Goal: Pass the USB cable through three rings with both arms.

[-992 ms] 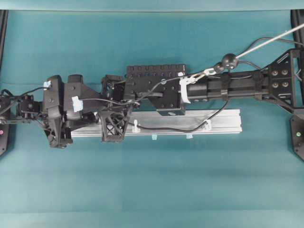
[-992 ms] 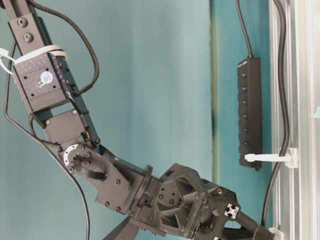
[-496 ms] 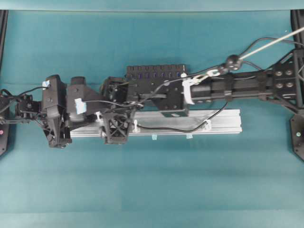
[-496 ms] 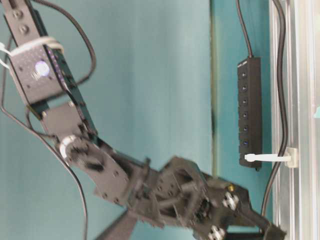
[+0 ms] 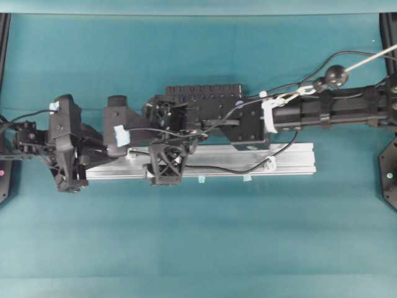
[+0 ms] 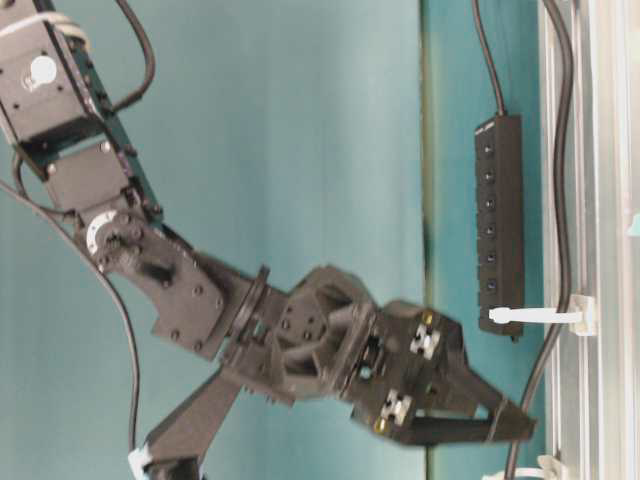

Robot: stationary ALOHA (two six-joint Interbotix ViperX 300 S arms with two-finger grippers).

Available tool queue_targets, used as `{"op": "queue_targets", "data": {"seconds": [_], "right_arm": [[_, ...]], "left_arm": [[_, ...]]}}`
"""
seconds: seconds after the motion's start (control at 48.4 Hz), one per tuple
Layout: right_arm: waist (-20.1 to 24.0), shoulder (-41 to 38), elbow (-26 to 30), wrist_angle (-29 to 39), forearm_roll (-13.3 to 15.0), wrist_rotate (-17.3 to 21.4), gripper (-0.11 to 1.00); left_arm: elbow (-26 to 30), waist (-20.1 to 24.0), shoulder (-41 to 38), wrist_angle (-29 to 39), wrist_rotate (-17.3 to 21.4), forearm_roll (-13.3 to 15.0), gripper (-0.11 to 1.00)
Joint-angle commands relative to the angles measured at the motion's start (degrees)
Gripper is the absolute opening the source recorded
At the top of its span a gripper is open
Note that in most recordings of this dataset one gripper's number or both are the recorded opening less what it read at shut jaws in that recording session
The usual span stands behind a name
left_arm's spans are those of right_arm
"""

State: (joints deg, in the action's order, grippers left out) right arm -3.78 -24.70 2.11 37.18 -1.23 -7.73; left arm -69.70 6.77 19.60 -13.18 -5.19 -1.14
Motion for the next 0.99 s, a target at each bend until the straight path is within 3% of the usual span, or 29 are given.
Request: {"op": "queue_targets", "data": {"seconds": [0.0, 0.207, 0.351, 0.662, 0.972], "right_arm": [[0.0, 2.5, -0.7, -0.7, 0.1, 0.3, 0.83], [-0.1, 5.2, -3.4, -3.5, 0.4, 0.8, 0.83], [-0.2, 8.3, -6.7, -6.0, 0.4, 3.2, 0.83], [0.6, 17.2, -17.6, -15.7, 0.4, 8.8, 0.83], [0.7, 25.1, -27.9, -25.2, 0.4, 9.6, 0.8]], "left_arm": [[0.1, 0.1, 2.4, 2.2, -0.1, -0.1, 0.24], [-0.7, 0.1, 7.5, 6.2, -0.1, -0.1, 0.24], [-0.8, 0.1, 10.7, 8.1, -0.1, -0.1, 0.24], [-0.4, 0.1, 16.6, 8.7, -0.4, -0.1, 0.24], [0.0, 0.1, 17.3, 9.6, -0.6, -0.1, 0.24]]}}
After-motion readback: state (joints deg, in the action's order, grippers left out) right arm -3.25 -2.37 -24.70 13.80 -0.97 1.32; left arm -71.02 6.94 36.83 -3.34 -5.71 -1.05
